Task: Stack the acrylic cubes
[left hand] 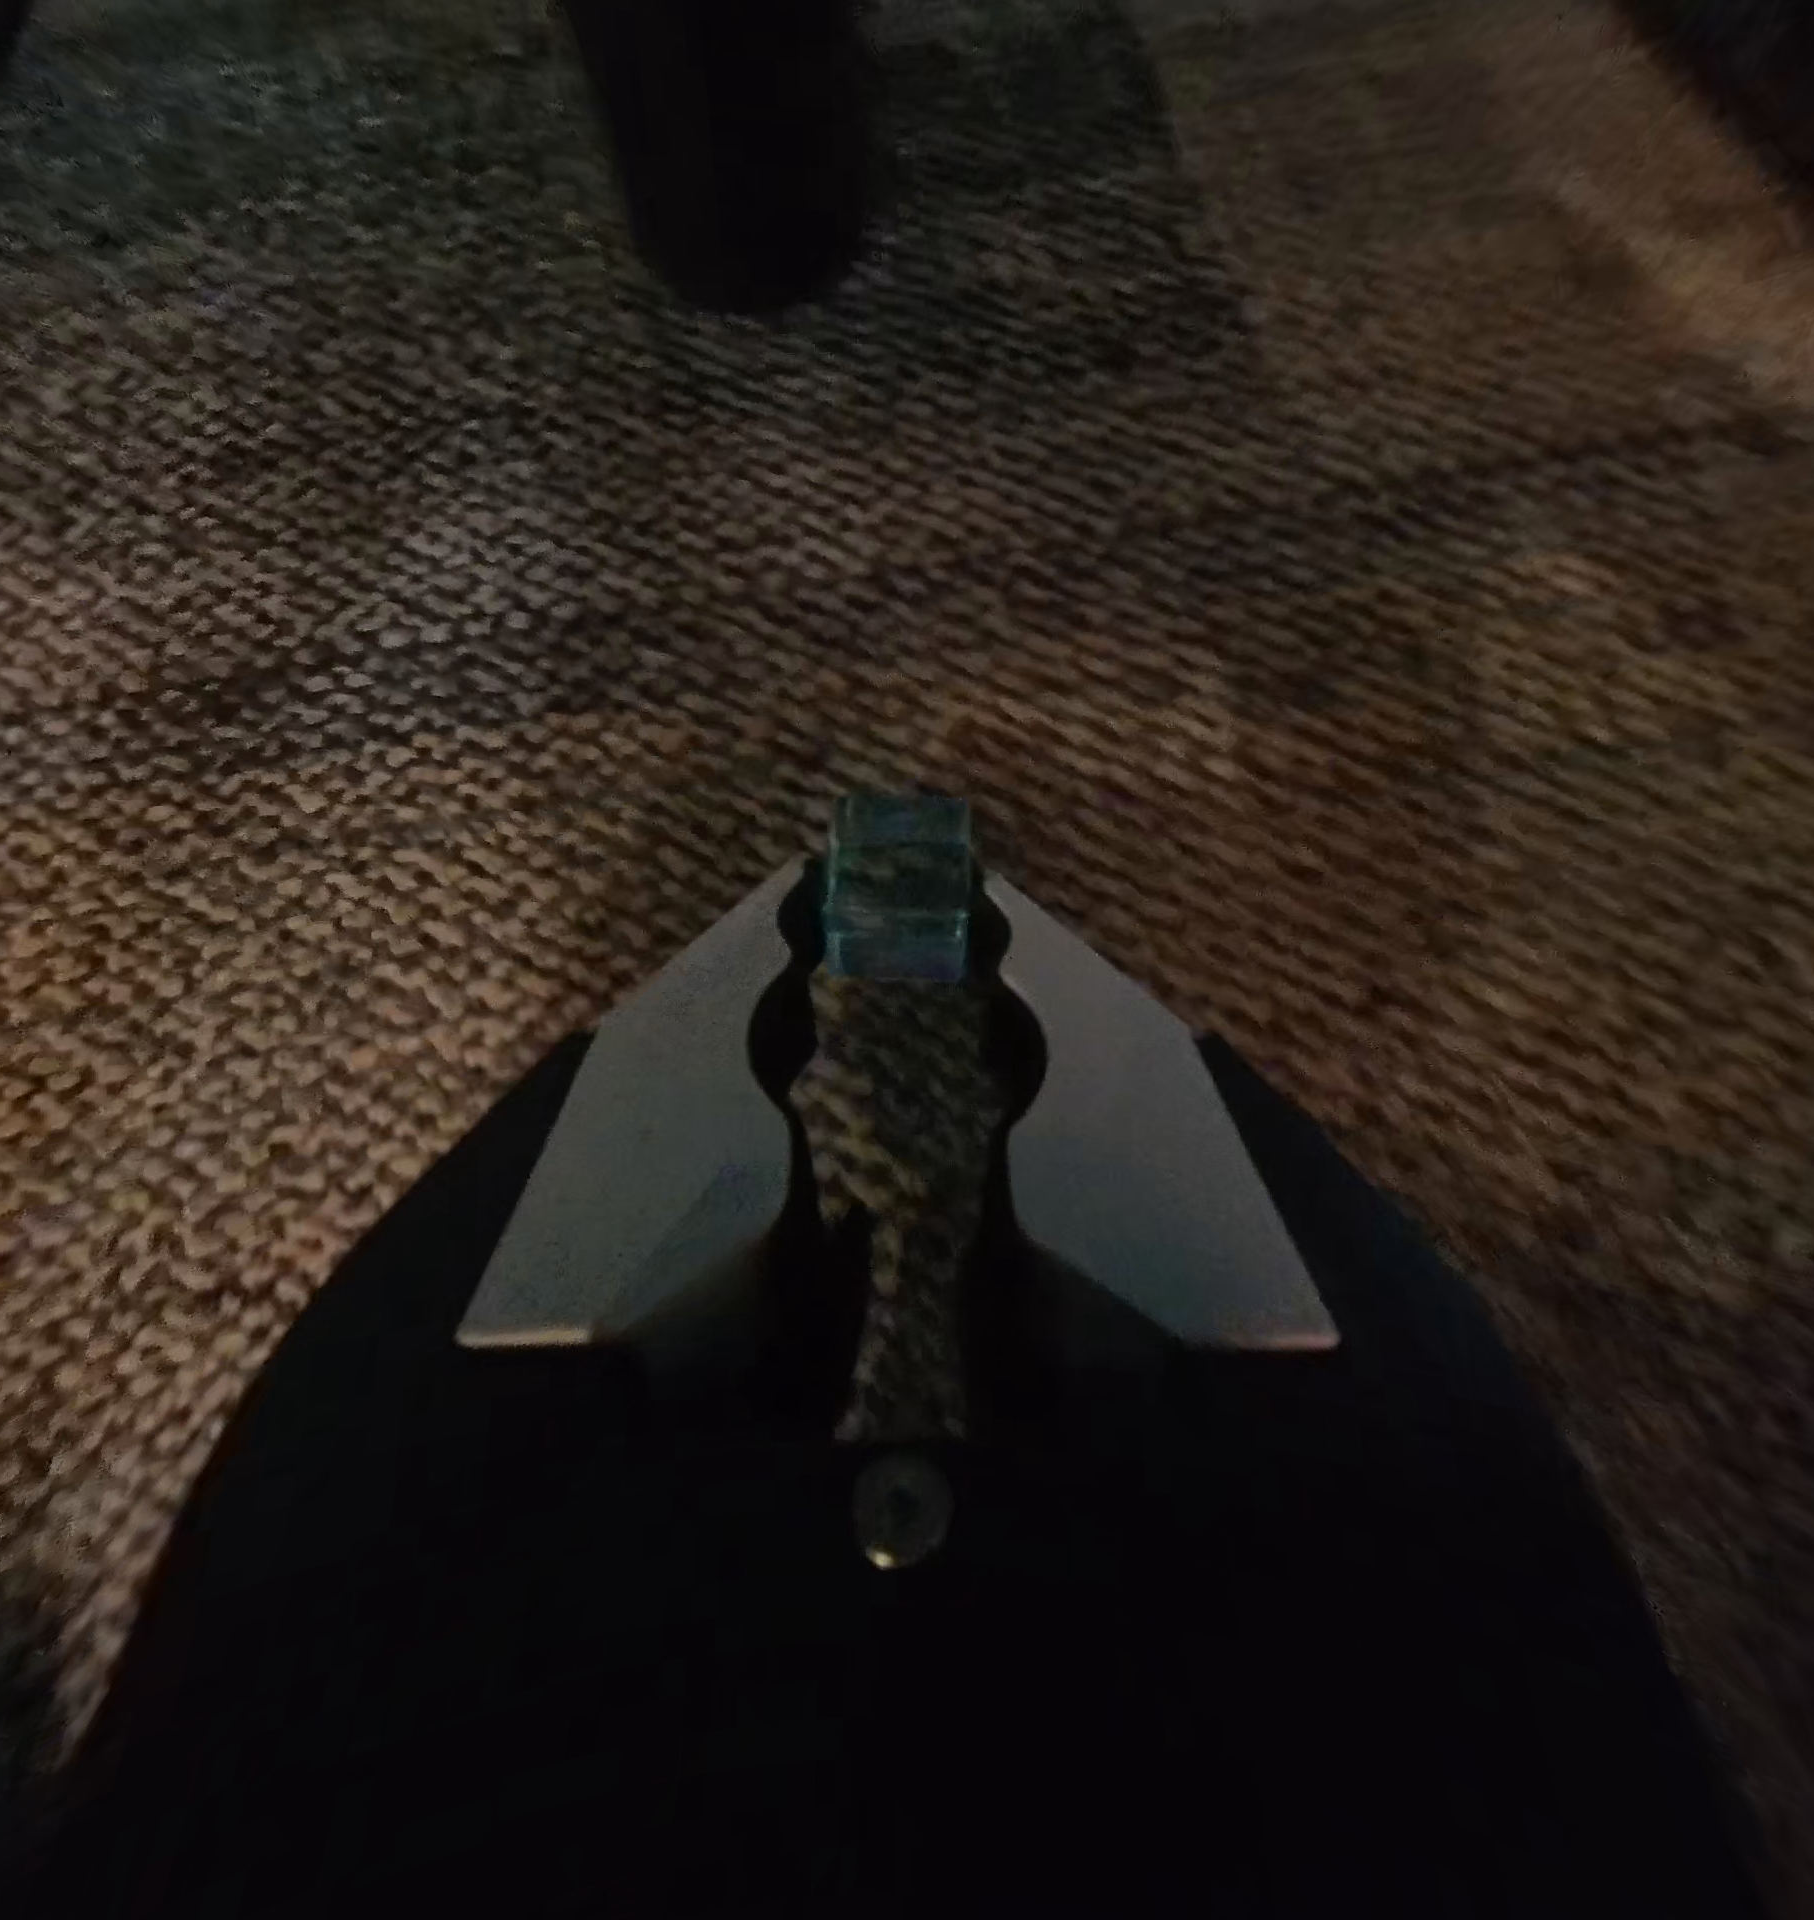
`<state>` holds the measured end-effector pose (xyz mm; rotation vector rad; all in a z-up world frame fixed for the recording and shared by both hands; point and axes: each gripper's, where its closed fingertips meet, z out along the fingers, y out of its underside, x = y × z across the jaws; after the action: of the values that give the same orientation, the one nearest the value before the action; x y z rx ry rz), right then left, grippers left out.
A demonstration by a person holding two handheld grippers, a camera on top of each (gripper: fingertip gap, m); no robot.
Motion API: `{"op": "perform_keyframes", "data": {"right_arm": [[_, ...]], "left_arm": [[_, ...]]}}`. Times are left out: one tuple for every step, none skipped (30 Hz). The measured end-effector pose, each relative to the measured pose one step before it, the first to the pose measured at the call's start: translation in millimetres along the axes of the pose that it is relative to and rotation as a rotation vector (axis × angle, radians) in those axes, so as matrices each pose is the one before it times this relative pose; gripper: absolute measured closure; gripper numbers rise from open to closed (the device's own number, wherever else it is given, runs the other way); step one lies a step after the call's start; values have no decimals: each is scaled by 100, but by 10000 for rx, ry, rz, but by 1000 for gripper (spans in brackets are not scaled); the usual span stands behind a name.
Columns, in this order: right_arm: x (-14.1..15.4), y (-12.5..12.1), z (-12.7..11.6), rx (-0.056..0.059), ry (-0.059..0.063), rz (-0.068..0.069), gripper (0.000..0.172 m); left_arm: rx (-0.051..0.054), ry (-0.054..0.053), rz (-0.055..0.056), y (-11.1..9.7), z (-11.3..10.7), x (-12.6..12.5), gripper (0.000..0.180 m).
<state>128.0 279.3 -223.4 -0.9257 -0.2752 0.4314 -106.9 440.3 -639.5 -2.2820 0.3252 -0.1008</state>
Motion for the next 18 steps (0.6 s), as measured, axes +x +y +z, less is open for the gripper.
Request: {"op": "perform_keyframes", "data": {"right_arm": [[-114, -81, -17, -8, -15, -119, 101], [-139, -107, -33, 13, -24, -73, 101], [-138, -149, -53, 28, -32, -51, 101], [-125, -142, -46, 26, -23, -45, 101], [-104, -144, -54, 18, -18, -40, 101], [-102, -133, -33, 14, -16, -36, 101], [-96, -156, -29, 20, -15, -46, 101], [-65, -199, -34, 28, -13, -71, 101], [-41, -252, -48, 36, -2, -92, 101], [47, -342, -74, 62, 25, -97, 101], [136, -450, -103, 104, 51, -77, 101], [220, -507, -118, 145, 72, -21, 101], [283, -521, -113, 170, 86, 46, 102], [332, -448, -93, 160, 96, 93, 103], [357, -316, -53, 120, 104, 107, 103], [340, -148, -26, 62, 104, 103, 103], [285, 16, 16, 1, 89, 101, 103], [209, 142, 17, -45, 67, 99, 104]], "left_arm": [[-180, 248, 451, 315, -1230, 1204, 154], [-183, 350, 486, 346, -1380, 1507, 155], [-223, 417, 453, 472, -1489, 1809, 155], [-206, 593, 384, 506, -1618, 2257, 154], [-16, 704, 265, 367, -1772, 2639, 155], [-18, 845, 110, 451, -1819, 3025, 155], [-196, 849, -6, 753, -1777, 3193, 154], [-198, 683, 78, 812, -1740, 3121, 154], [-83, 622, 336, 535, -1806, 3146, 155], [63, 504, 504, 46, -1850, 3021, 155], [230, 421, 667, -700, -1914, 2840, 154], [365, 241, 795, -1463, -1987, 2410, 154], [495, -31, 569, -2183, -2055, 1706, 154], [558, -81, 431, -2723, -2055, 1168, 154], [543, -203, 421, -3084, -2003, 528, 154], [436, -474, 435, -3271, -1913, -367, 154], [247, -646, 390, -3268, -1799, -1166, 154], [57, -558, 375, -3076, -1620, -1545, 154]]}}
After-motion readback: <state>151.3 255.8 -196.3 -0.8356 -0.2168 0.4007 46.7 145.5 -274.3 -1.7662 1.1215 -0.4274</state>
